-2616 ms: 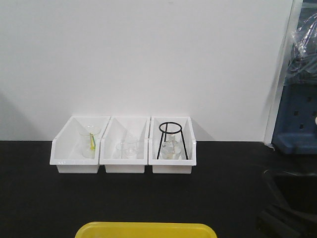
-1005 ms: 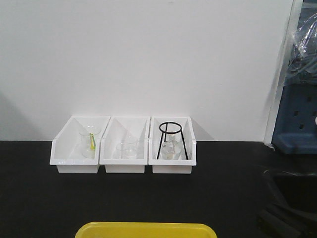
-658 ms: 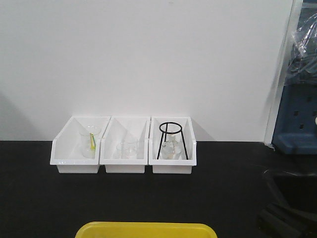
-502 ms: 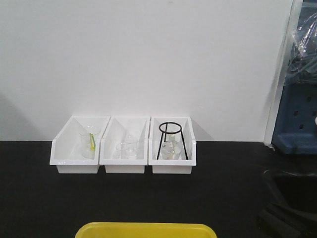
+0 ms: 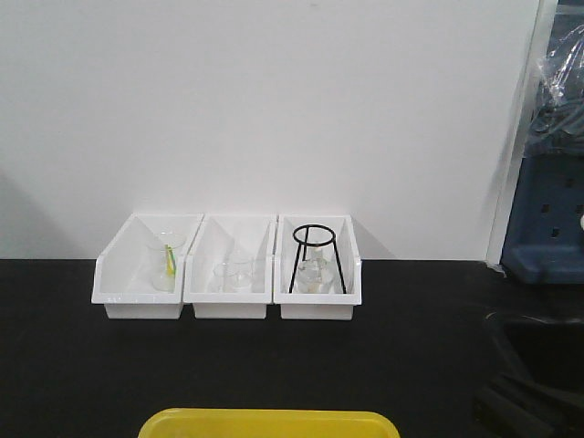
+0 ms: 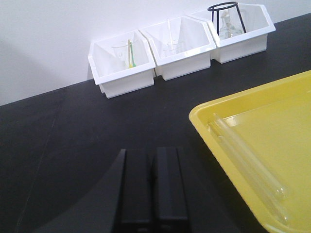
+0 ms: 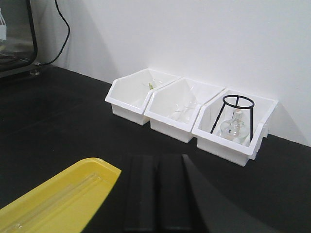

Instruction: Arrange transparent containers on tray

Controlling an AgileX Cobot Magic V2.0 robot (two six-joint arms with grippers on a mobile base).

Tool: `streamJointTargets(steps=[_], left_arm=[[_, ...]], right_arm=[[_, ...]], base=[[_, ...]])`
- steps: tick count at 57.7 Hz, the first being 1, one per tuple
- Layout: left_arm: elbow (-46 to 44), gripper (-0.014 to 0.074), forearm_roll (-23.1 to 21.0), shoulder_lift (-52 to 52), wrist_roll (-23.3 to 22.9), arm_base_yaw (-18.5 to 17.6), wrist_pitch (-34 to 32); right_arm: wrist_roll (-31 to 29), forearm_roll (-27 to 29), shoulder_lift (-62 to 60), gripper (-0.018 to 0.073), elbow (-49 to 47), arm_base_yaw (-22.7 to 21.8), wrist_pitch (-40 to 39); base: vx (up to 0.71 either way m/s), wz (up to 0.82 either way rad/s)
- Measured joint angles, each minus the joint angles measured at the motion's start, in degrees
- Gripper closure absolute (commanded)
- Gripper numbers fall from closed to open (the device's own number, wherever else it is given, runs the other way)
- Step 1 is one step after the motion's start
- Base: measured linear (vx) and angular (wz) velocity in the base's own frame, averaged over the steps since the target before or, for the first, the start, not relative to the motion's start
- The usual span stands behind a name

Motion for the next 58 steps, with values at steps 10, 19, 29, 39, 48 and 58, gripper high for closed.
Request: streamJointTargets(steps=[10,19,29,39,48,58], left_arm=[[0.0,0.0603,0.0,0.0,0.03,0.0,0.0],[0.0,0.0603,0.0,0.0,0.1,0.0,0.0],[0.0,0.0603,0.0,0.0,0.14,0.0,0.0],[0.0,0.0603,0.0,0.0,0.14,0.0,0.0],[0.0,0.0603,0.0,0.0,0.14,0.0,0.0],[0.0,0.0603,0.0,0.0,0.14,0.0,0.0]], right_arm=[[0.0,0.0,0.0,0.0571,0.0,0.0,0.0],[0.0,0.04,0.0,0.0571,0.0,0.0,0.0],[0.0,0.04,0.0,0.0571,0.0,0.0,0.0],[-0.24,0.04,-2.02,0.0571,3.11,-2.58,-1.26],[-0.01,0.3,-11.27,0.0571,13.74,-13.03,-2.8],[0.03,0.3,-26.6,0.0571,25.36,-27.12,-2.8]], base=[[0.0,0.0],[0.0,0.0],[0.0,0.0],[0.0,0.0],[0.0,0.0],[0.0,0.0]])
